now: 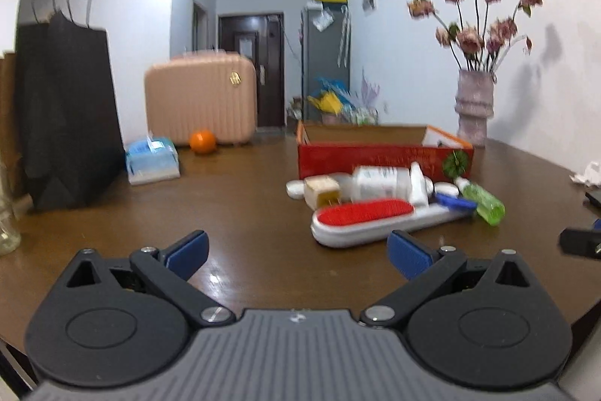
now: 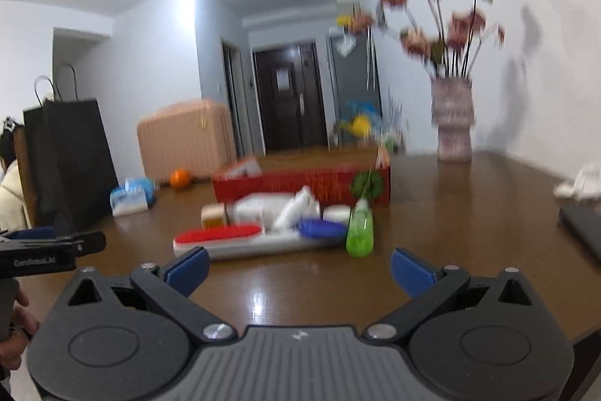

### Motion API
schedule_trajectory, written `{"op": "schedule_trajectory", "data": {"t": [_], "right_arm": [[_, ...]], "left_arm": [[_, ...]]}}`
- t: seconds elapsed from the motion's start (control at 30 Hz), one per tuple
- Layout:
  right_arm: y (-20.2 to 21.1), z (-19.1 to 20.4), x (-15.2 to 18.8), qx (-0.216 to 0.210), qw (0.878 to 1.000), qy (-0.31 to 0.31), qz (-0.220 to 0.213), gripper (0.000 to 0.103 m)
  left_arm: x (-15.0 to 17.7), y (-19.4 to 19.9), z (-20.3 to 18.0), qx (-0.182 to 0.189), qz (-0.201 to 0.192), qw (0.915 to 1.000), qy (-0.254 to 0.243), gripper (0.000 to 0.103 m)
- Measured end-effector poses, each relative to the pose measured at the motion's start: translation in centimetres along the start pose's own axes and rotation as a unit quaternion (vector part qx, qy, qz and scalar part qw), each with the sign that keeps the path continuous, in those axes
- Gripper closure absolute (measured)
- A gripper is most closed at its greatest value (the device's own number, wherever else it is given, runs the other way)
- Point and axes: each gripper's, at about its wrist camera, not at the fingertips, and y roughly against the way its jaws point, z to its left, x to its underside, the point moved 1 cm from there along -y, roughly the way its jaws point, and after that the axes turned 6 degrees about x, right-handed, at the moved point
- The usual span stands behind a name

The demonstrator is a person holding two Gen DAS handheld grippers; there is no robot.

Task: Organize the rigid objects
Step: 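Withdraw both tools from the box back toward the items, then grasp the white plug adapter with the left tool while the right grasps the blue lid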

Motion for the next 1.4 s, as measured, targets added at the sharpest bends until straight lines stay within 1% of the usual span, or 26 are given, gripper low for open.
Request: {"op": "schedule_trajectory", "data": {"t": [0.07, 0.1, 0.2, 0.27, 0.33, 0.43, 0.5, 0.57, 0.6, 0.67, 0.7, 0.73, 0.8, 0.87, 0.93, 0.97, 1.0, 1.03, 1.07, 1.1, 1.13, 1.17, 1.2, 1.3, 1.33, 1.4], "right_arm": [[-1.3, 0.0, 0.4, 0.002, 0.999, 0.002, 0.039, 0.000], [-1.9, 0.0, 0.5, 0.005, 0.998, 0.008, 0.055, 0.000], [-3.7, 0.3, 0.8, 0.013, 0.995, 0.038, 0.091, 0.000], [-5.0, 0.5, 0.6, 0.019, 0.992, 0.050, 0.113, 0.000], [-5.9, 0.1, 0.0, 0.010, 0.993, 0.038, 0.107, 0.001], [-7.0, -0.1, -1.1, 0.010, 0.997, 0.019, 0.075, 0.002], [-8.5, -0.2, -1.9, 0.007, 0.997, 0.008, 0.073, 0.004], [-10.3, -0.5, -2.9, -0.017, 0.996, -0.017, 0.082, 0.015], [-11.2, -0.6, -3.2, -0.028, 0.996, -0.030, 0.083, 0.019], [-13.2, -0.7, -3.8, -0.033, 0.994, -0.053, 0.086, 0.033], [-14.2, -0.6, -3.9, -0.034, 0.993, -0.059, 0.092, 0.036], [-15.2, -0.6, -4.1, -0.034, 0.993, -0.066, 0.095, 0.041], [-16.7, -0.4, -4.3, -0.016, 0.992, -0.075, 0.104, 0.042], [-17.9, -0.3, -4.7, 0.000, 0.991, -0.081, 0.102, 0.041], [-19.0, -0.2, -5.0, 0.018, 0.992, -0.070, 0.104, 0.041], [-19.5, -0.4, -5.1, 0.026, 0.992, -0.065, 0.103, 0.041], [-19.8, -0.4, -5.2, 0.031, 0.992, -0.064, 0.101, 0.040], [-20.1, -0.6, -5.3, 0.032, 0.992, -0.062, 0.101, 0.037], [-20.6, -0.7, -5.5, 0.033, 0.992, -0.060, 0.103, 0.032], [-21.0, -0.7, -5.6, 0.033, 0.992, -0.058, 0.105, 0.030], [-21.5, -0.7, -5.7, 0.034, 0.992, -0.052, 0.109, 0.026], [-22.0, -0.7, -5.9, 0.035, 0.992, -0.048, 0.114, 0.026], [-22.4, -0.7, -6.0, 0.034, 0.991, -0.046, 0.118, 0.026], [-23.3, -0.8, -6.2, 0.040, 0.991, -0.033, 0.126, 0.030], [-23.5, -0.8, -6.3, 0.043, 0.990, -0.028, 0.128, 0.036], [-23.8, -0.9, -6.3, 0.040, 0.990, -0.023, 0.130, 0.037]], "left_arm": [[0.4, -1.0, -0.1, 0.004, 0.020, 0.9998, -0.003, 0.000], [0.6, -1.4, -0.1, 0.005, 0.024, 0.9997, -0.007, 0.000], [0.9, -2.5, -0.2, 0.012, 0.026, 0.9995, -0.017, 0.000], [0.8, -3.2, -0.2, 0.023, 0.027, 0.9993, -0.012, 0.000], [0.2, -4.0, -0.2, 0.038, 0.018, 0.9991, -0.009, 0.000], [-0.7, -5.0, -0.9, 0.054, -0.004, 0.9981, -0.028, 0.000], [-1.6, -6.4, -1.4, 0.061, -0.001, 0.9975, -0.035, 0.000], [-2.3, -8.1, -1.6, 0.064, 0.010, 0.9973, -0.033, 0.000], [-2.7, -9.1, -1.6, 0.070, 0.015, 0.9970, -0.030, 0.000], [-3.4, -11.1, -1.6, 0.073, 0.025, 0.9966, -0.028, 0.000], [-3.8, -12.0, -1.6, 0.069, 0.026, 0.9968, -0.031, 0.000], [-4.2, -12.8, -1.6, 0.062, 0.028, 0.9970, -0.036, 0.000], [-5.2, -14.8, -1.6, 0.056, 0.031, 0.9970, -0.043, 0.000], [-5.8, -16.5, -1.4, 0.051, 0.040, 0.9971, -0.041, 0.000], [-6.2, -18.6, -1.1, 0.047, 0.058, 0.9967, -0.032, 0.001], [-6.3, -19.3, -0.9, 0.048, 0.066, 0.9963, -0.026, 0.004], [-6.4, -20.2, -0.7, 0.050, 0.075, 0.9957, -0.019, 0.010], [-6.3, -20.8, -0.5, 0.048, 0.082, 0.9954, -0.011, 0.013], [-6.3, -21.7, -0.2, 0.044, 0.092, 0.9948, -0.002, 0.020], [-6.2, -22.4, -0.1, 0.042, 0.099, 0.9942, 0.005, 0.027], [-6.2, -23.0, 0.1, 0.040, 0.105, 0.9935, 0.012, 0.030], [-6.1, -23.5, 0.4, 0.039, 0.111, 0.9929, 0.018, 0.034], [-6.0, -24.0, 0.5, 0.037, 0.116, 0.9922, 0.024, 0.040], [-5.6, -24.8, 1.0, 0.033, 0.125, 0.9912, 0.031, 0.053], [-5.5, -24.9, 1.0, 0.032, 0.124, 0.9913, 0.029, 0.053], [-5.3, -24.7, 0.7, 0.026, 0.116, 0.9928, 0.016, 0.056]]}}
